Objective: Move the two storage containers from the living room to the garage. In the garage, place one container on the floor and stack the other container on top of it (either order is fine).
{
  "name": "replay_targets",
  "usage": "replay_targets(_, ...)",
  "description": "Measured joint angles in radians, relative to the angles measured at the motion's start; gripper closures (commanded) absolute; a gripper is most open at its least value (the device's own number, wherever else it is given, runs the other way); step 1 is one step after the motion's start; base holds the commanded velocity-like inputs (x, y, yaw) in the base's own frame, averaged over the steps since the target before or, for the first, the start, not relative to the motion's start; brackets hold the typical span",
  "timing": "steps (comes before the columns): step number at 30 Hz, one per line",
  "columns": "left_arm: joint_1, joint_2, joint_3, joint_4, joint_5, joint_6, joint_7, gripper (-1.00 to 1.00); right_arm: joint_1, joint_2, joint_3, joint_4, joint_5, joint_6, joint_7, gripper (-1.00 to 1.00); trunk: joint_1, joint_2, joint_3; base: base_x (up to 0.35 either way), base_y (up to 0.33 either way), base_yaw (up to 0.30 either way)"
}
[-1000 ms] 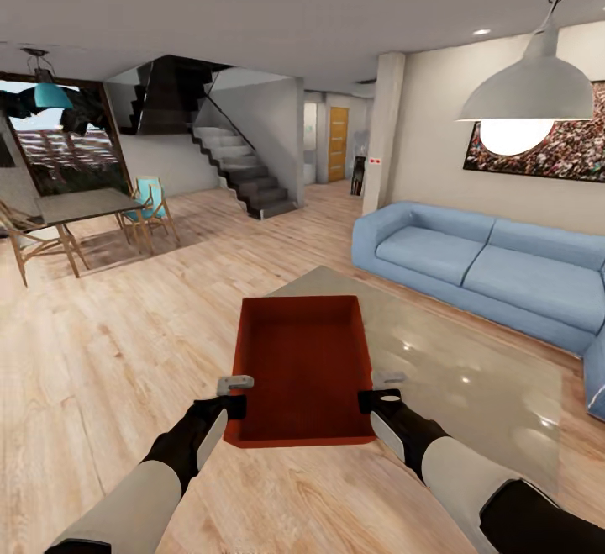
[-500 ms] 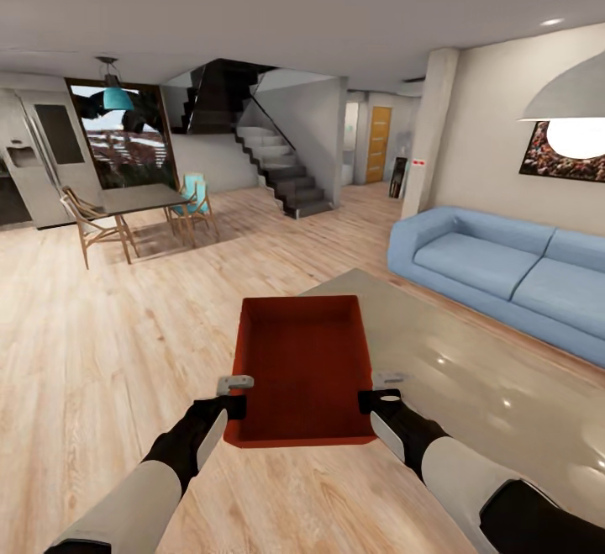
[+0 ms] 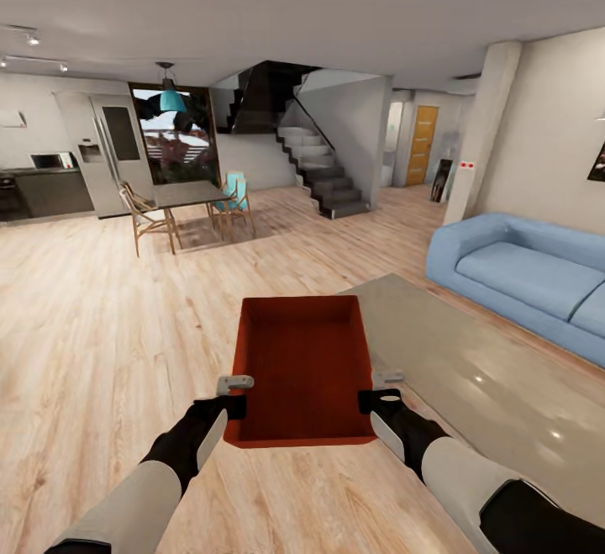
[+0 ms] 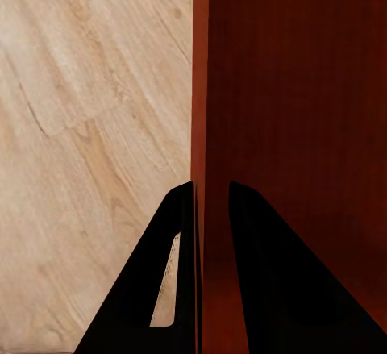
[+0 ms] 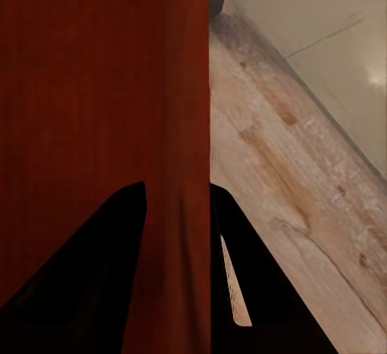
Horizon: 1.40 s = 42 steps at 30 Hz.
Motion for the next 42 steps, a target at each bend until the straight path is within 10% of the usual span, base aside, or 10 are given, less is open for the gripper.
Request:
replay_targets(20,0.000,0.000,0.000,0.000,0.000,0.000,0.000,1.00,0.000,0.000,0.001,0.000,-0.001,0.000,0.000,1.00,0.000,0.000,0.000,0.000,0.000,0.292)
replay_targets(42,0.000,0.001,0.000,0.003,0.003,0.000,0.001,1.00,0.000,0.003,-0.005,0.003,0.007,0.002,0.000,1.00,-0.001,0.000,0.000,0.258,0.000,0.010)
